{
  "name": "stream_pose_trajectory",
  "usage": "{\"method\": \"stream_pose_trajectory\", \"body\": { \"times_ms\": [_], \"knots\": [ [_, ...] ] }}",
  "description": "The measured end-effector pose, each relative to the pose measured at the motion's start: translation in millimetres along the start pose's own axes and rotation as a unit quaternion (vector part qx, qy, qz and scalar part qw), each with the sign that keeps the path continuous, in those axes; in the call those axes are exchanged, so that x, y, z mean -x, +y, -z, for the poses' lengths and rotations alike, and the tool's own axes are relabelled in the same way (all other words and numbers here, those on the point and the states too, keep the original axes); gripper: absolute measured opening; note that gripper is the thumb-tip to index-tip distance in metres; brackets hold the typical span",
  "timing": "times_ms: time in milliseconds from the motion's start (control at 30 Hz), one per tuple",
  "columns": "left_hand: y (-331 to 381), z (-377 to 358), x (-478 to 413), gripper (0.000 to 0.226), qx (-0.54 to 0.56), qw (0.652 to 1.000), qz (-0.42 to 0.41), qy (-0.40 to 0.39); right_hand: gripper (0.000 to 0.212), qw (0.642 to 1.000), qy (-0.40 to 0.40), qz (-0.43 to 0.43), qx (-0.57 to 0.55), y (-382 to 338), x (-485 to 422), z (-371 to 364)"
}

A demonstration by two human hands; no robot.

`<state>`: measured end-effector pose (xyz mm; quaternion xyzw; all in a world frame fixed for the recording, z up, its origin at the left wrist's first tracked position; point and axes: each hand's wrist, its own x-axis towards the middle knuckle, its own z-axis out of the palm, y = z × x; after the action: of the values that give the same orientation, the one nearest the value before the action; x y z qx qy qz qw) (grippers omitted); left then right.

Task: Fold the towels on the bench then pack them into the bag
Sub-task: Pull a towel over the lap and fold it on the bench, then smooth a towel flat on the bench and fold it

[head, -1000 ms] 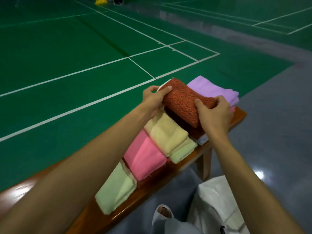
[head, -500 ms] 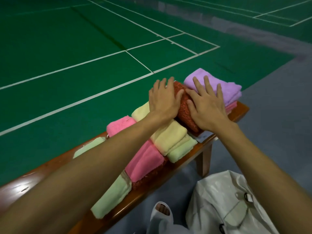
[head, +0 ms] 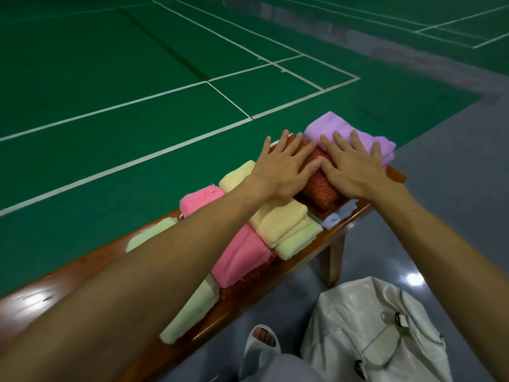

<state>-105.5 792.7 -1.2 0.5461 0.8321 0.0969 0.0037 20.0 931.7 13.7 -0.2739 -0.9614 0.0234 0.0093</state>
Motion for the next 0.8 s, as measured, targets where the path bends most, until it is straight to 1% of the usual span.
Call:
{"method": "stream_pose_trajectory", "body": {
  "times_ms": [67,133,233,333,500,633,700,733,800],
  "knots": [
    [-1.3,12.4,15.8,0.065,0.001,1.0,-0.008,0.015,0.066,1.0,0.028,0.004,-0.009,-4.8,7.4,14.0],
    [-5.4,26.1,38.6,0.067,-0.01,0.999,-0.022,0.031,0.068,0.998,0.053,0.029,-0.011,-21.1,18.4,26.6],
    [-20.8,42.9,89.4,0.07,-0.042,0.998,-0.021,0.038,0.074,0.992,0.074,0.107,-0.003,-67.7,43.0,35.7],
    [-45.5,53.6,155.2,0.073,-0.054,0.998,0.007,0.02,0.076,0.984,0.064,0.164,0.001,-121.9,71.5,28.9],
    [-92.0,67.6,291.7,0.075,-0.064,0.992,0.11,0.009,0.084,0.969,0.014,0.244,-0.017,-227.0,121.1,-1.2],
    [-134.9,76.4,422.5,0.076,-0.065,0.977,0.201,0.003,0.089,0.94,-0.028,0.335,-0.05,-336.1,166.1,-24.7],
    [-157.3,80.5,493.5,0.075,-0.067,0.964,0.258,0.0,0.091,0.923,-0.054,0.374,-0.068,-397.4,191.5,-34.0],
    [-167.9,82.9,529.5,0.075,-0.068,0.955,0.29,-0.001,0.088,0.914,-0.07,0.39,-0.085,-427.6,205.6,-38.6],
    [-186.6,89.7,601.0,0.077,-0.073,0.933,0.351,-0.006,0.073,0.895,-0.093,0.418,-0.124,-484.4,235.1,-48.3]
  ]
}}
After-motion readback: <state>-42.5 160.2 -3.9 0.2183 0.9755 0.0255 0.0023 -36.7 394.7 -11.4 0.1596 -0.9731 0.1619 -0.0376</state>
